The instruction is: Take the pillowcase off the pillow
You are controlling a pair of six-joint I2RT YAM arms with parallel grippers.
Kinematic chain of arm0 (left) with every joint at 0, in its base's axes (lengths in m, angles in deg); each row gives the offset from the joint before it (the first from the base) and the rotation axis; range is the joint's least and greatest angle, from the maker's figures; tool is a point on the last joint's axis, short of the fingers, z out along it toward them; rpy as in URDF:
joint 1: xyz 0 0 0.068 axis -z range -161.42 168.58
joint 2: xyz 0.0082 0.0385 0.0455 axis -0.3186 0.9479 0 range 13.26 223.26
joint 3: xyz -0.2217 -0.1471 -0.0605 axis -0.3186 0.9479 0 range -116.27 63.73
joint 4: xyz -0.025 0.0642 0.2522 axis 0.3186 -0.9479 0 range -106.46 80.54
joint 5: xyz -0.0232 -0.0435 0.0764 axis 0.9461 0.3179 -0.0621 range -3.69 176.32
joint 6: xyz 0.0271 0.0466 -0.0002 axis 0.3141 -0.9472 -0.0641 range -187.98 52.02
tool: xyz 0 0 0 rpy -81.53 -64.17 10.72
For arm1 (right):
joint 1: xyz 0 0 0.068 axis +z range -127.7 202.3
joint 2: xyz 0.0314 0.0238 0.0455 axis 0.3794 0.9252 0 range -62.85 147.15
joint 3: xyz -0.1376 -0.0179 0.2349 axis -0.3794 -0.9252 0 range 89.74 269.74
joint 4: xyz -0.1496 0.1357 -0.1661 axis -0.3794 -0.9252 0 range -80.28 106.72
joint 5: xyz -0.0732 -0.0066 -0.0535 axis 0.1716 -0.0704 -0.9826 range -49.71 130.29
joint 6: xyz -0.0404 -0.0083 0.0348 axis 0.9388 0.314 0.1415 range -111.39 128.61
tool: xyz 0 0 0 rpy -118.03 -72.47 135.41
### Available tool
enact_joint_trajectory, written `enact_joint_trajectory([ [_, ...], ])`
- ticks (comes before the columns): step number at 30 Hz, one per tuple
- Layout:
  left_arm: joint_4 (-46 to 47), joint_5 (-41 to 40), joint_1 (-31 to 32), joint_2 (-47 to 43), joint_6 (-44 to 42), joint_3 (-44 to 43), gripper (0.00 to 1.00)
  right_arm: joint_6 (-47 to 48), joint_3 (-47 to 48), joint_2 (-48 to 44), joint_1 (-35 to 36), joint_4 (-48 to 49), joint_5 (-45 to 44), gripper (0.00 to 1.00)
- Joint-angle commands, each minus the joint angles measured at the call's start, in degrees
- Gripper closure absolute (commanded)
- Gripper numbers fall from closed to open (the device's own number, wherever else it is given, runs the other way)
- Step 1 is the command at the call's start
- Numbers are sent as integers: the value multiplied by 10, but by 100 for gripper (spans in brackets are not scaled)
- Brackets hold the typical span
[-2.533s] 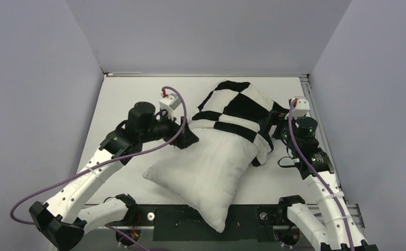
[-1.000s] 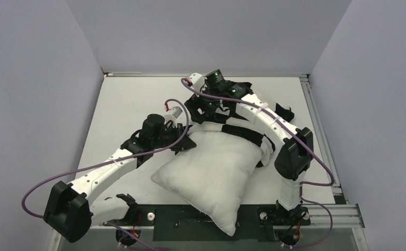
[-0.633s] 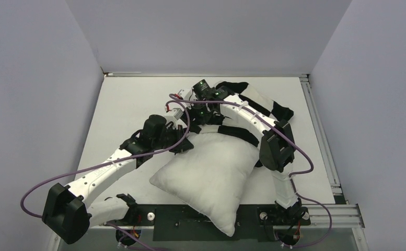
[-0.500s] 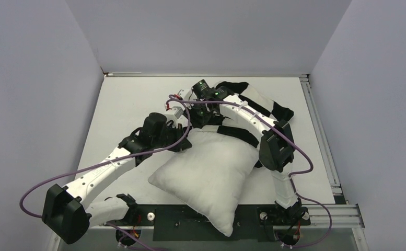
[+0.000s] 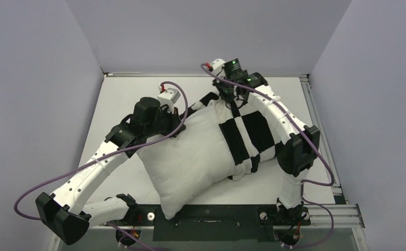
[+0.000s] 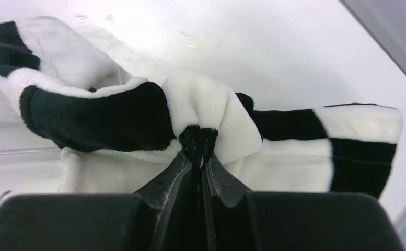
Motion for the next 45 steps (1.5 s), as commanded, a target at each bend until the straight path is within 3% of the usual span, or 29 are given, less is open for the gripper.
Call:
enact_joint_trajectory([
  [1, -43, -33, -17, -47, -31, -62, 100, -34, -17, -74, -92, 55, -140, 95],
  [4, -64, -38, -36, -60, -37, -66, 100, -60, -40, -92, -142, 69, -139, 95],
  [9, -92, -19, -132, -69, -45, -32, 100, -102, -84, -112, -199, 105, -95, 95],
  [15, -32, -7, -165, -16, -44, -1, 100, -151, -117, -100, -164, 169, 26, 94],
  [17, 4, -4, -166, 12, -42, -3, 100, -162, -117, -83, -140, 192, 47, 90],
  [21, 46, -11, -166, 74, -58, -44, 87, -197, -108, -58, -115, 234, 90, 78],
  [27, 33, -16, -157, 94, -89, -121, 49, -211, -96, -83, -108, 242, 98, 53],
  [31, 14, -52, -113, 48, -122, -123, 36, -211, -137, -149, -108, 233, 97, 38],
  [38, -1, -133, 45, -42, -154, -61, 15, -222, -262, -283, -106, 202, 94, 21],
  [45, -2, -214, 199, -37, -158, -11, 7, -224, -372, -398, -104, 122, 111, 8],
])
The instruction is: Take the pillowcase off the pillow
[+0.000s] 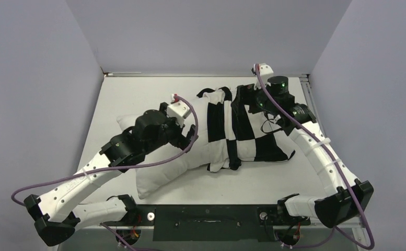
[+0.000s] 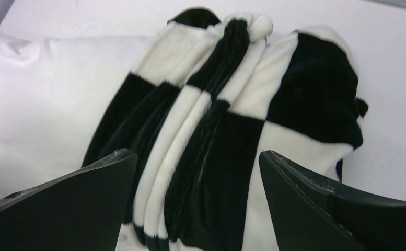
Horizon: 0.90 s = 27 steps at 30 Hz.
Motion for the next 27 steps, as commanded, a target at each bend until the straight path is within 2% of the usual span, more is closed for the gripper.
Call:
enact_joint_trajectory([
  [1, 3, -85, 78, 31, -20, 28, 6, -6, -63, -61, 2, -69, 17, 7],
  [4, 17, -123, 112, 74, -29, 41, 4, -7, -101, -98, 3, -113, 24, 4],
  [11, 74, -140, 107, 172, -7, 78, 3, -16, -198, -167, 6, -166, 59, 1],
  [17, 127, -131, 85, 234, 12, 121, 0, -54, -308, -209, 22, -96, 96, 1],
  [19, 144, -119, 78, 241, 17, 131, 12, -75, -351, -215, 48, -56, 91, 1],
  [24, 171, -85, 70, 226, 20, 140, 73, -138, -389, -199, 128, 43, 20, 0],
  [27, 176, -77, 70, 208, 20, 140, 99, -154, -406, -175, 164, 98, -35, 0],
])
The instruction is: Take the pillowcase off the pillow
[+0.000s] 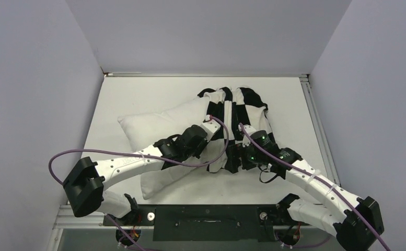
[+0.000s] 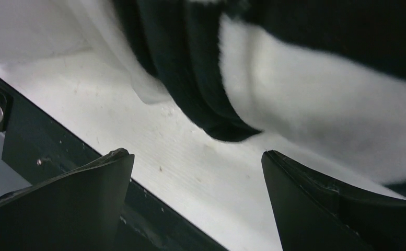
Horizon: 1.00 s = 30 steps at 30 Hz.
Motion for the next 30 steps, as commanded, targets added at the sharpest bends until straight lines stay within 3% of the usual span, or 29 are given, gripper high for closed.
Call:
enact_joint_trajectory([
  [1, 17, 42, -6, -16, 14, 10, 100, -49, -17, 30, 42, 145, -89, 0],
  [11, -7, 93, -31, -73, 19, -29, 100, -68, -40, 116, 76, 258, -275, 0],
  [15, -19, 109, -38, -87, 19, -49, 100, -46, -35, 140, 76, 297, -293, 8],
  [19, -24, 126, -53, -100, 21, -61, 100, -13, -11, 165, 73, 311, -289, 28],
  [22, -31, 137, -72, -110, 19, -71, 100, 5, 13, 171, 63, 304, -293, 65],
  [25, -48, 139, -90, -125, 8, -80, 100, 25, 39, 168, 38, 285, -297, 90],
  [26, -56, 139, -97, -128, 3, -84, 100, 32, 48, 164, 26, 277, -296, 94],
  [30, -85, 143, -124, -152, -10, -96, 100, 62, 89, 142, -52, 250, -280, 95],
])
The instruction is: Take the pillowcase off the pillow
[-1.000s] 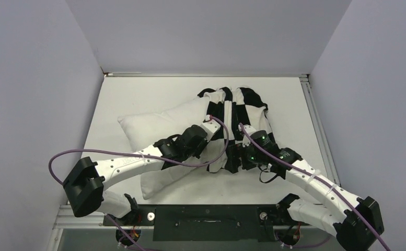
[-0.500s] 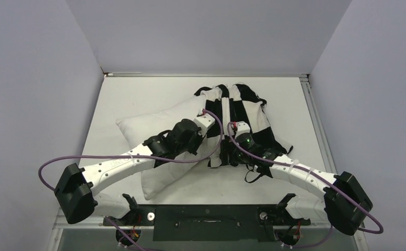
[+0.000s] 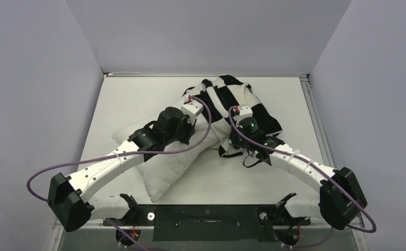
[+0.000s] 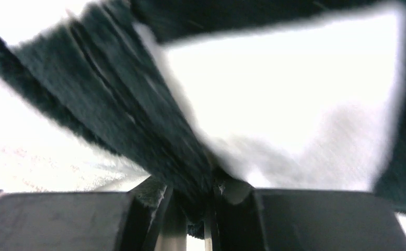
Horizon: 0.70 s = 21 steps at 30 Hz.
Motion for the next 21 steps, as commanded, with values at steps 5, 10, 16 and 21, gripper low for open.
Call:
enact_joint_trajectory([
  [5, -59, 15, -49, -90, -25, -47, 100, 70, 122, -34, -175, -37, -15, 95],
  [10, -90, 15, -73, -122, -36, -41, 100, 59, 178, -29, -280, -46, 42, 95],
  [16, -138, 3, -90, -160, -60, -39, 100, 38, 244, 2, -354, -66, 61, 95],
  [21, -189, -52, -112, -173, -83, -41, 100, 26, 266, 28, -379, -83, 61, 95],
])
